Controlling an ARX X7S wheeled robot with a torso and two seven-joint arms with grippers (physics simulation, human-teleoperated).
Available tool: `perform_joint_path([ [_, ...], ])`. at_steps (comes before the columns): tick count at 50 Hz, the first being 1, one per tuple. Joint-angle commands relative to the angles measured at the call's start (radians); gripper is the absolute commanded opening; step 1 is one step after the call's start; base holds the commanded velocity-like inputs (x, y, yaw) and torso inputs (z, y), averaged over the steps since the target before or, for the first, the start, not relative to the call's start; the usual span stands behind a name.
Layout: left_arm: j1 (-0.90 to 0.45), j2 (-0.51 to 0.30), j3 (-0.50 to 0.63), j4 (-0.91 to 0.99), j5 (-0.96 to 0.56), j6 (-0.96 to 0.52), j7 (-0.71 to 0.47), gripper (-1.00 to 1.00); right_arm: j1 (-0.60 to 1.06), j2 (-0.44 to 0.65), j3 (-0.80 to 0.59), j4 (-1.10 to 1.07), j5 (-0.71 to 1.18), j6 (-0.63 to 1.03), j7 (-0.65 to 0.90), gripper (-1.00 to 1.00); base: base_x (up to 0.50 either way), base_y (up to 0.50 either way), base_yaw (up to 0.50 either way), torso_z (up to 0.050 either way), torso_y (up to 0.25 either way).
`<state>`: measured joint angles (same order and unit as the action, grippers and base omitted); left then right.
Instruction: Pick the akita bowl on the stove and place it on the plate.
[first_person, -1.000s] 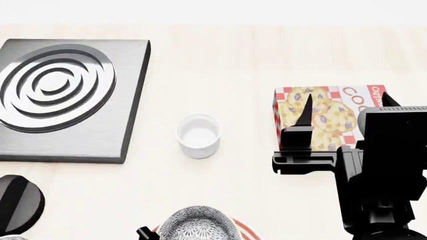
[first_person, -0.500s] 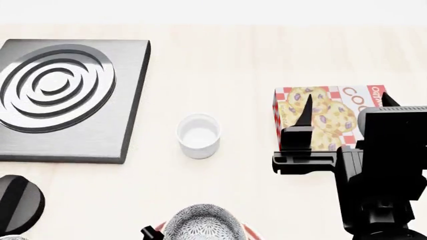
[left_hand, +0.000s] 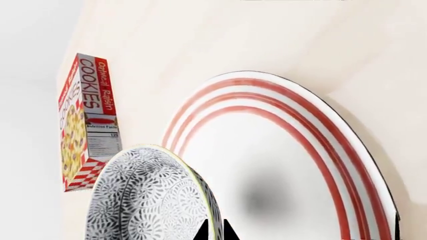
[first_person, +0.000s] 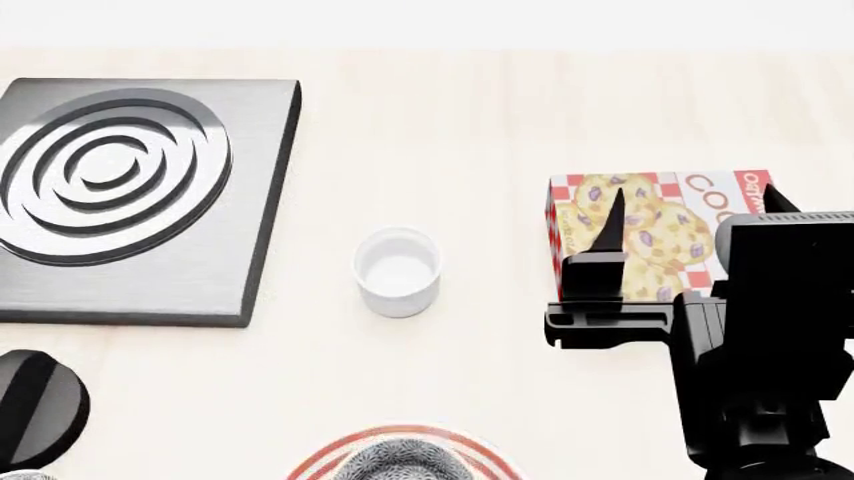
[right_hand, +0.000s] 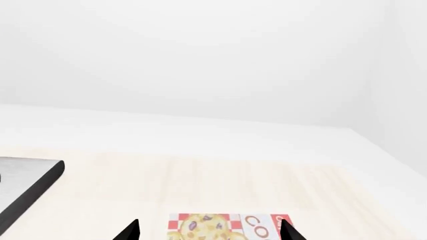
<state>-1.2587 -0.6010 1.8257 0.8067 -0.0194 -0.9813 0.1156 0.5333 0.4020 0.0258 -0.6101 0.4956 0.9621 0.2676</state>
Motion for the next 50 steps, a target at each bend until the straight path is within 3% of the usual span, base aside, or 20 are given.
perform_joint_path([
  [1, 0.027, 0.019, -0.023, -0.003, 0.042, 0.003, 0.002, -1.00, -0.001, -0.016, 0.020, 0.000, -0.013, -0.001, -0.018, 1.00, 0.00, 0.00, 0.00, 0.000, 0.000],
  [31, 0.057, 0.030, -0.020, 0.011, 0.041, -0.030, -0.006, -1.00, -0.001, -0.011, 0.019, -0.002, -0.002, 0.000, -0.009, 1.00, 0.00, 0.00, 0.00, 0.000, 0.000],
  [32, 0.061, 0.030, -0.024, 0.013, 0.040, -0.033, -0.009, 1.00, 0.000, -0.011, 0.020, -0.003, 0.000, 0.002, -0.008, 1.00, 0.00, 0.00, 0.00, 0.000, 0.000],
  [50, 0.087, 0.033, -0.082, 0.036, 0.015, -0.044, -0.022, 1.00, -0.002, -0.008, 0.016, 0.004, 0.002, -0.007, -0.006, 1.00, 0.00, 0.00, 0.00, 0.000, 0.000],
])
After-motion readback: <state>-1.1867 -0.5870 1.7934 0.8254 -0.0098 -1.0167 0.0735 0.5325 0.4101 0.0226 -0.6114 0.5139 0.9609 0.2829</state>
